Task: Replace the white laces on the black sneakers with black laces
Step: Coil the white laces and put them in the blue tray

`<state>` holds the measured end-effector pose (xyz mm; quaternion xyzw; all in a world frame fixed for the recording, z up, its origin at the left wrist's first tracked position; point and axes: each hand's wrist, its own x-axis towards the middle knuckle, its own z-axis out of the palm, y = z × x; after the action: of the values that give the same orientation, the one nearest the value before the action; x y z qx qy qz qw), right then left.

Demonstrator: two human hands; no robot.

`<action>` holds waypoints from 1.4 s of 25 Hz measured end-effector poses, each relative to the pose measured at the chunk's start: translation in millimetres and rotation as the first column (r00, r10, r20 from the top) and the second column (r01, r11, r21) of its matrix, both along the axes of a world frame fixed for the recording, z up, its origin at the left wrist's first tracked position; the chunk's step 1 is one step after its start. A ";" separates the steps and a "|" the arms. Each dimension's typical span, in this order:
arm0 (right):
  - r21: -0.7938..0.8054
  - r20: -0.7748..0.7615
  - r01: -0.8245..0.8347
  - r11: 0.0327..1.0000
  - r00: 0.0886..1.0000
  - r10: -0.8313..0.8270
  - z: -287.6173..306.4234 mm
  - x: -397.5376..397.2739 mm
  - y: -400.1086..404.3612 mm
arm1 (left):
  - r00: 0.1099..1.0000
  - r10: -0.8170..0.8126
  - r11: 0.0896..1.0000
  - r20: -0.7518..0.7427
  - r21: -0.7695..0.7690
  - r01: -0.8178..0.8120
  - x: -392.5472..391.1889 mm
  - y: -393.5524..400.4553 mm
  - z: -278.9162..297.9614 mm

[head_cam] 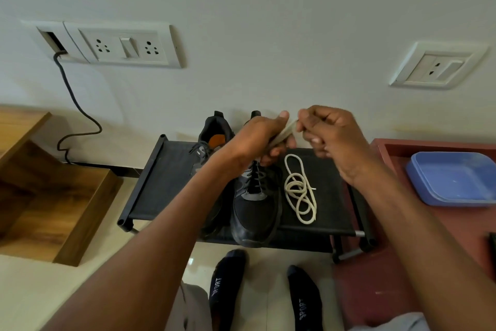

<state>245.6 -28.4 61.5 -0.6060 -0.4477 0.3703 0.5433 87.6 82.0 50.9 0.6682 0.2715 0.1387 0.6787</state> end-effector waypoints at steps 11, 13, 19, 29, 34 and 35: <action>-0.113 -0.210 0.111 0.987 0.969 -0.133 -16.1 -14.3 12.9 | 0.869 0.294 0.736 0.397 -0.674 0.059 22.8 -2.9 -3.8; -0.094 -0.176 0.157 0.983 0.969 -0.171 -17.6 -15.8 14.8 | 0.861 0.339 0.735 0.380 -0.678 0.010 26.0 -3.9 -2.6; 0.003 -0.005 0.326 0.945 0.945 -0.326 -18.2 -13.5 17.0 | 0.913 0.243 0.801 0.328 -0.599 0.002 28.2 -3.6 3.2; -0.124 0.031 0.499 0.858 0.866 -0.499 -12.4 17.5 -10.2 | 0.953 0.292 0.946 0.086 -0.171 -0.275 64.8 -32.6 -0.7; -0.198 -0.028 0.609 0.768 0.779 -0.626 -6.0 60.1 -75.8 | 0.969 0.175 0.978 0.176 0.083 -0.192 104.1 -81.1 0.8; -0.208 -0.057 0.614 0.761 0.770 -0.636 -5.9 71.8 -93.6 | 0.972 0.131 0.984 0.196 0.091 -0.151 116.0 -92.6 -0.6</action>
<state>317.4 -122.0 55.6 -0.7423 -0.1503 0.2429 0.6061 203.6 -10.6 50.3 0.6660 0.2448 0.2634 0.6535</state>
